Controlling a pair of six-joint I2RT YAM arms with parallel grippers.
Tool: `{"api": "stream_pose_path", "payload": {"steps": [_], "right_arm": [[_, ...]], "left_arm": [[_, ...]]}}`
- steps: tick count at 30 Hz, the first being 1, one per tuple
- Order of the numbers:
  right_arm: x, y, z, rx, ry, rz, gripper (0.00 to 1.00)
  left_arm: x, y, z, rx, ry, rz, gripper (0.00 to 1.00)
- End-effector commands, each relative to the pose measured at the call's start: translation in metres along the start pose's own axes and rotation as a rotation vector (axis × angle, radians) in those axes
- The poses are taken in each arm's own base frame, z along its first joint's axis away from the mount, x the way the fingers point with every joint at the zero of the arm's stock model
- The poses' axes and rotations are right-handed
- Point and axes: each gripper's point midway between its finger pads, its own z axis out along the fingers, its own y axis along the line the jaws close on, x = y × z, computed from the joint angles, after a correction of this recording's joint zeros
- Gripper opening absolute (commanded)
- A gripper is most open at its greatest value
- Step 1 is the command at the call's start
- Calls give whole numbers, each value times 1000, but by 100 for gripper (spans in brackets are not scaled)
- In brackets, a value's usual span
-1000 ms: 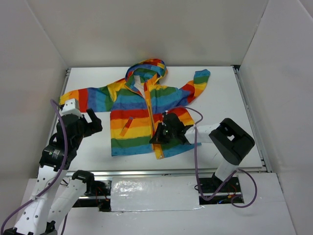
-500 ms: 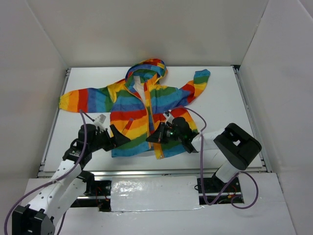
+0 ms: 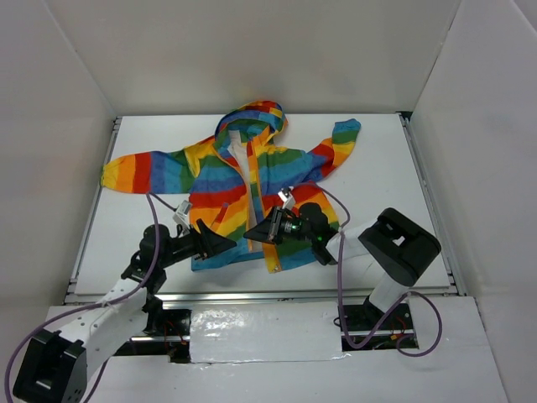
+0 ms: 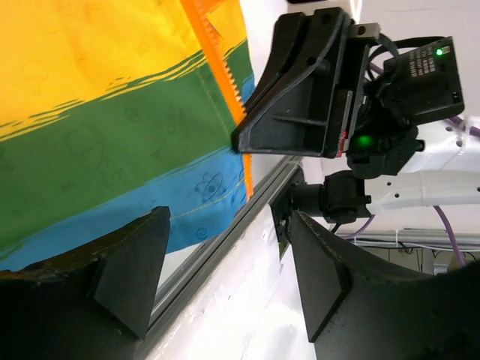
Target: Zip up the jacket
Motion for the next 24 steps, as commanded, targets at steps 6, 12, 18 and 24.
{"api": "stream_pose_path", "payload": {"steps": [6, 12, 18, 24], "right_arm": [[4, 23, 8, -102, 19, -14, 0], [6, 27, 14, -114, 26, -12, 0], [7, 30, 16, -122, 27, -14, 0], [8, 32, 16, -133, 31, -10, 0]], "left_arm": [[-4, -23, 4, 130, -24, 58, 77], [0, -18, 8, 138, -14, 53, 75], [9, -13, 14, 134, 17, 46, 69], [11, -7, 17, 114, 6, 68, 71]]}}
